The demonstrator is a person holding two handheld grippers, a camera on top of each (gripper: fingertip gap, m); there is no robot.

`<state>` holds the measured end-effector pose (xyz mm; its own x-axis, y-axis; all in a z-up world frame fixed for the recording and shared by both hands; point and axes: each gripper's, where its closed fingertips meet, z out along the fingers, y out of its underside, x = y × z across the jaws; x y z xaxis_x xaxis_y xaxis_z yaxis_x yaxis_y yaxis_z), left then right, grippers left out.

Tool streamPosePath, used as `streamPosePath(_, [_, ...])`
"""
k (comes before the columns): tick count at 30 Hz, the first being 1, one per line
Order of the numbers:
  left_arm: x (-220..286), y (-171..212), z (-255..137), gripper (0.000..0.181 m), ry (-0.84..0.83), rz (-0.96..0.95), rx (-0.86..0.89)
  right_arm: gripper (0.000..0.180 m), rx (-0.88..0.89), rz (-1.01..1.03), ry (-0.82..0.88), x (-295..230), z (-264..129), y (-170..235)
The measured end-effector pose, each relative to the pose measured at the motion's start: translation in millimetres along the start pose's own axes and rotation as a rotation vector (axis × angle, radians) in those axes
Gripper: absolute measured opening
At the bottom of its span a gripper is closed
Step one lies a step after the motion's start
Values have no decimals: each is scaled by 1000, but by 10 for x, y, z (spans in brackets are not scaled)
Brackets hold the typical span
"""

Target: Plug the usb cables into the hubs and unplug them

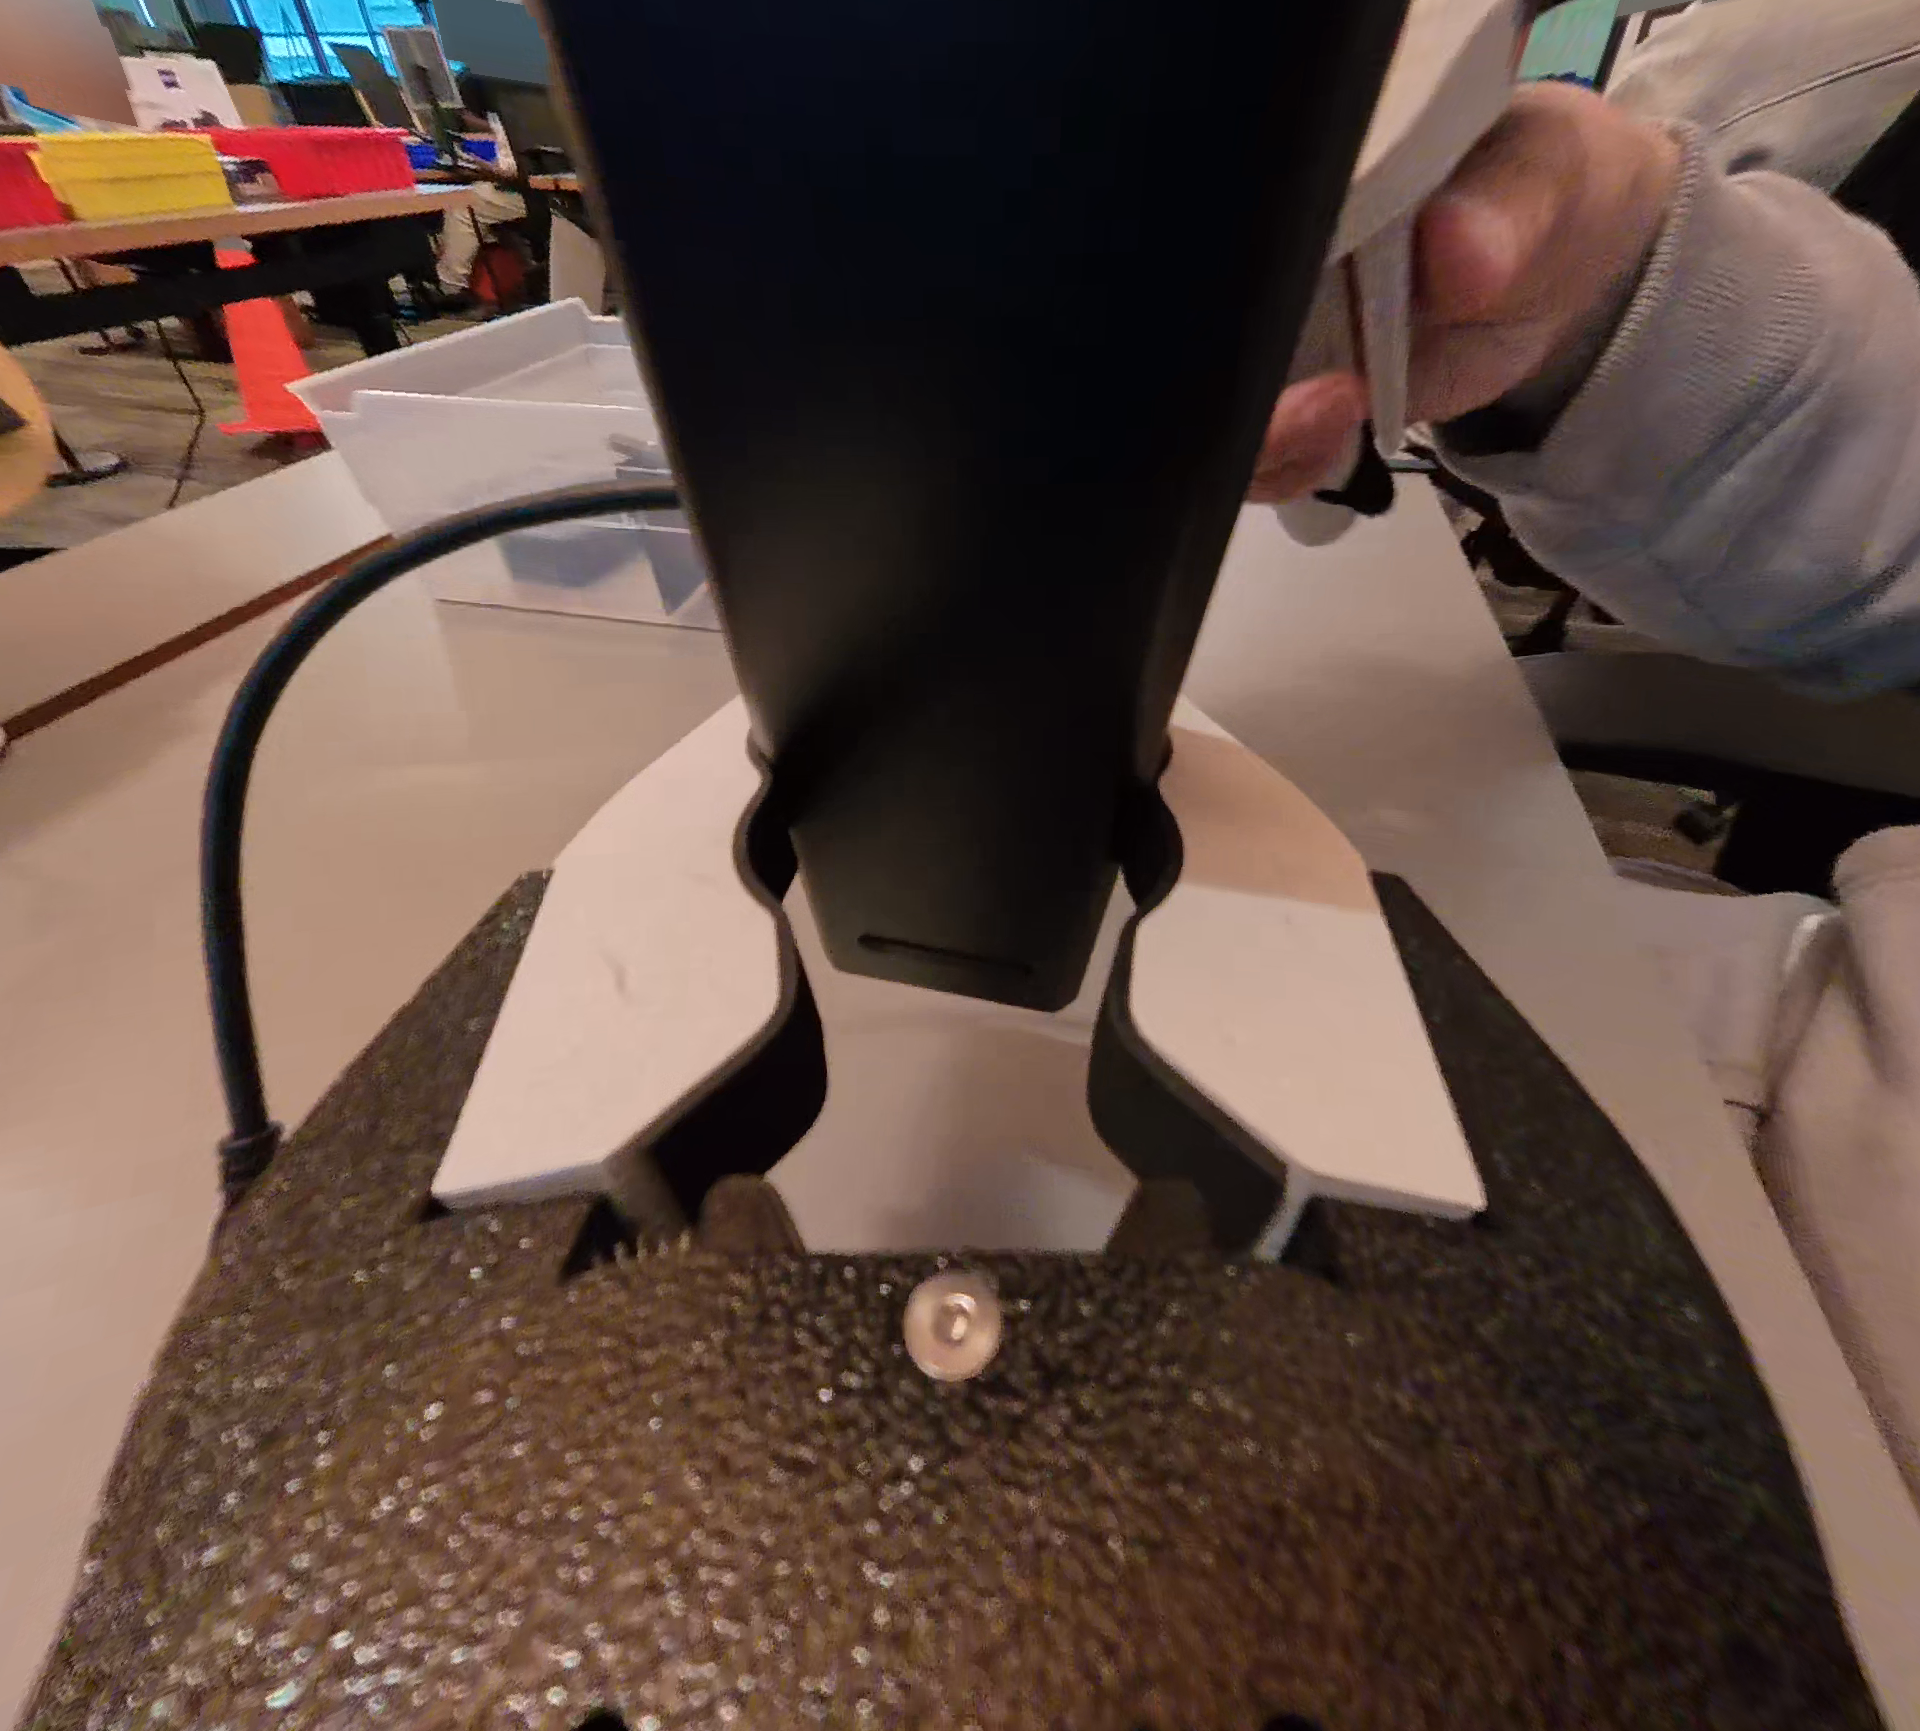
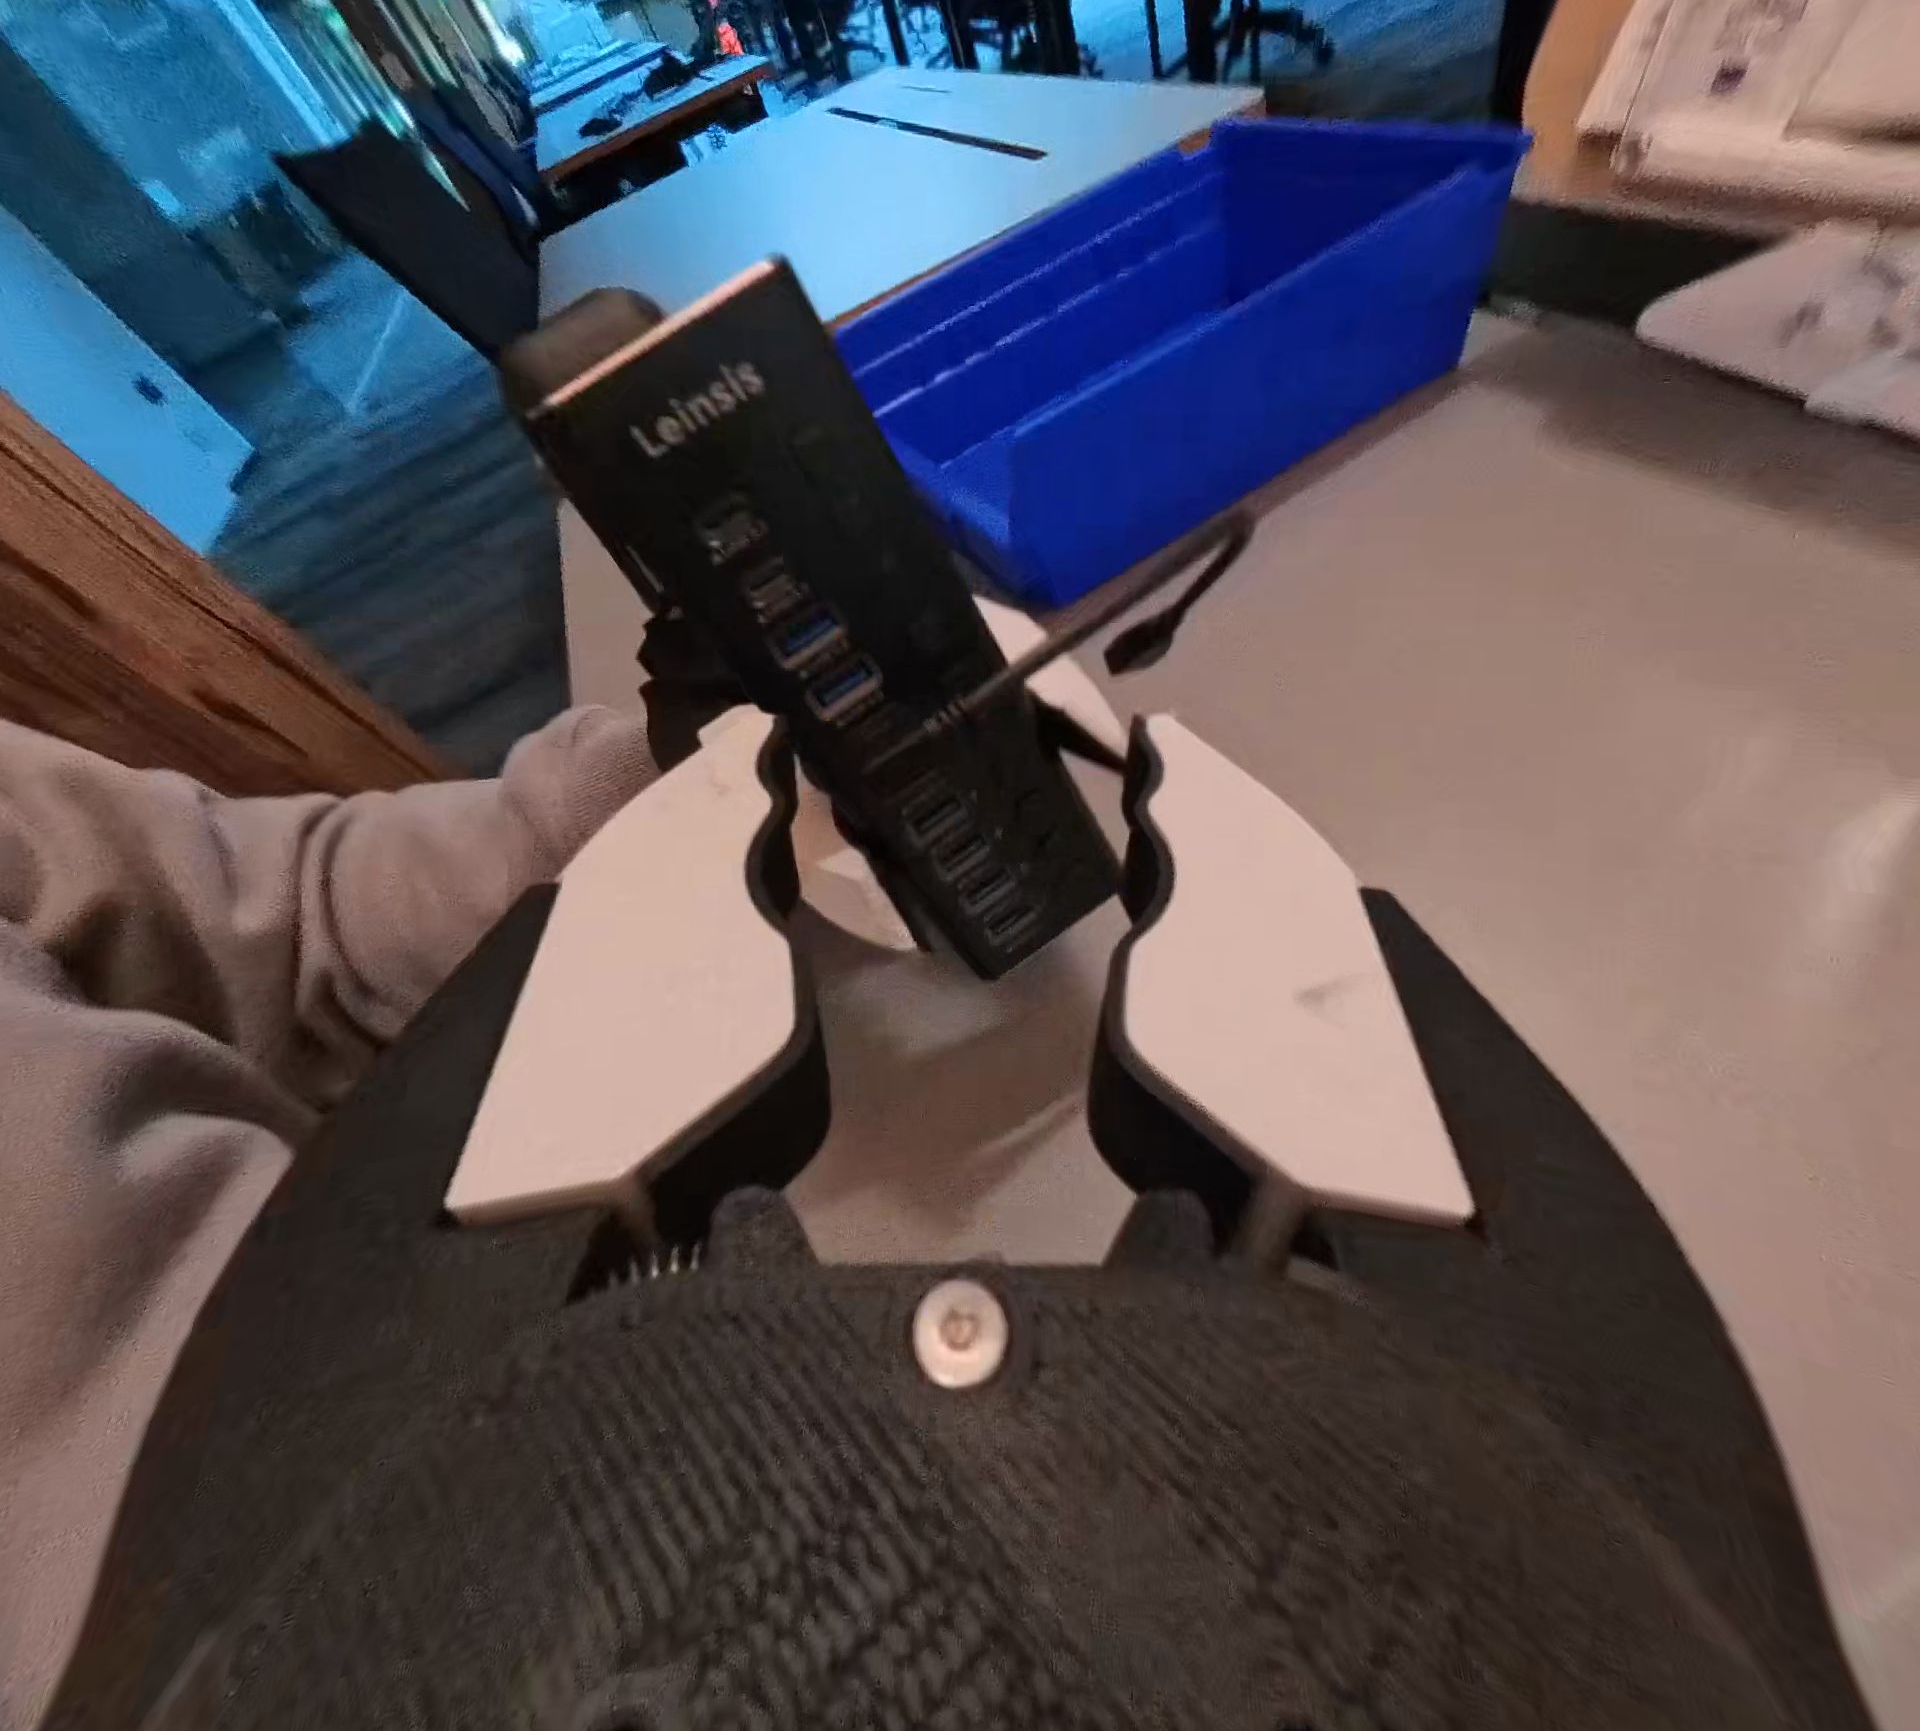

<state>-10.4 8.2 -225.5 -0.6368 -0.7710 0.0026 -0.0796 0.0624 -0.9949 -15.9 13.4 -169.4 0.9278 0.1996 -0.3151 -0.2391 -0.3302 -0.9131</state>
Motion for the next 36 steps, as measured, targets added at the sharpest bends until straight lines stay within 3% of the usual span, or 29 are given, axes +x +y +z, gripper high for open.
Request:
streamPosePath(2, [-19,-12,-15,64,-26,41,5,53,-32,203,-74,9,30,186])
streamPosePath(4, [0,9,-10,64,-17,61,-9,32,-1,415,-221,-90,54,236])
streamPosePath(6, [11,39,6,64,-25,107,-32,29,11,585,-336,-168,92,257])
streamPosePath(11, [11,99,36,64,-49,186,-77,10,-13,742,-377,-183,124,329])
streamPosePath(20, [58,76,65,64,-82,307,-73,11,-189,590,-311,-200,-10,442])
streamPosePath(25, [200,71,57,63,38,250,-46,11,-205,585,-379,-304,-23,461])
streamPosePath(34, [244,-43,5,65,57,233,9,9,-194,575,-403,-344,-12,386])
streamPosePath(36, [197,14,45,64,38,192,-31,23,-177,415,-321,-204,-42,329])
